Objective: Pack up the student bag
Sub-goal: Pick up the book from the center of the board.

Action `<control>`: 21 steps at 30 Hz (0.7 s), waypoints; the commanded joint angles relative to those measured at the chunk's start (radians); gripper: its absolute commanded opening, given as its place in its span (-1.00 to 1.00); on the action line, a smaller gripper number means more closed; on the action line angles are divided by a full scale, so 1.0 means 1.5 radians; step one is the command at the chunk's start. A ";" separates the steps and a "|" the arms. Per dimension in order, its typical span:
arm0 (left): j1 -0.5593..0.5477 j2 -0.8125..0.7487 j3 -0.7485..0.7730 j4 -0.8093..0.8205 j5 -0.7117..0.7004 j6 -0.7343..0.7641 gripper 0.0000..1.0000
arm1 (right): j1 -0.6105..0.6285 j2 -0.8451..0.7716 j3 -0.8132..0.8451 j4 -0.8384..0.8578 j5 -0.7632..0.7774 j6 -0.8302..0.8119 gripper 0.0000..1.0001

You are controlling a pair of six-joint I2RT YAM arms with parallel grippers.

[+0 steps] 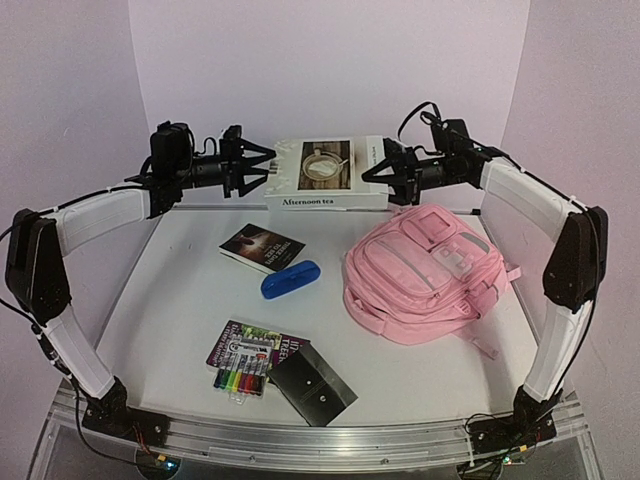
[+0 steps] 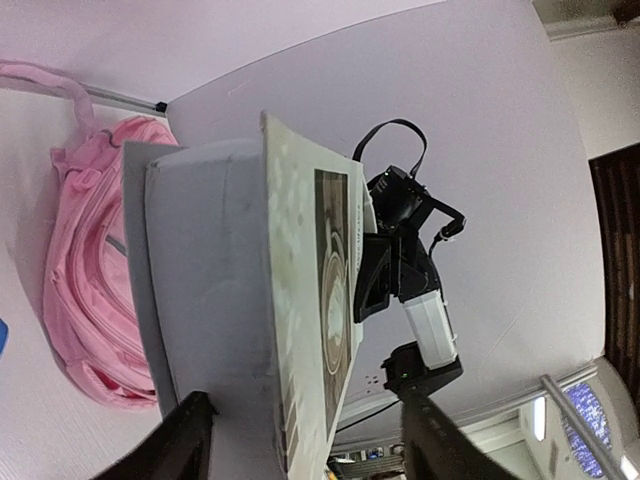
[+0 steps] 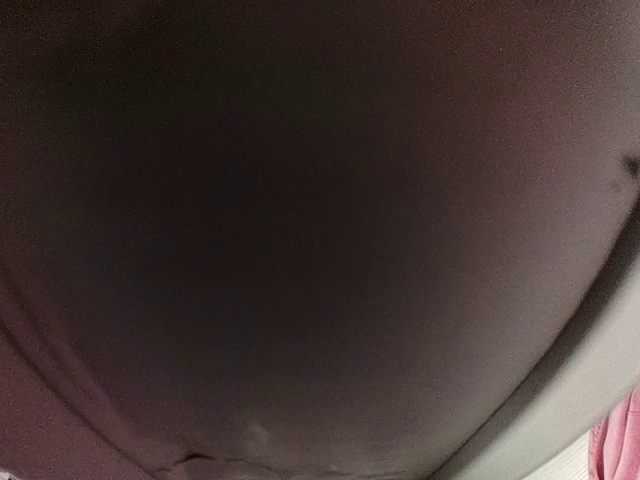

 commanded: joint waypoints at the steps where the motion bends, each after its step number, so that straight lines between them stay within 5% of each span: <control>1: 0.000 -0.024 0.029 -0.076 0.014 0.046 0.71 | -0.013 -0.055 0.017 0.070 -0.051 0.025 -0.63; 3: 0.006 -0.034 0.019 -0.113 0.019 0.066 0.97 | -0.015 -0.064 0.012 0.071 -0.056 0.025 -0.66; 12: -0.007 0.009 0.049 -0.079 0.098 0.053 0.98 | -0.012 -0.084 -0.032 0.073 -0.059 0.010 -0.66; 21: -0.031 0.044 0.035 0.085 0.133 -0.051 0.41 | 0.002 -0.081 -0.049 0.073 -0.056 -0.003 -0.66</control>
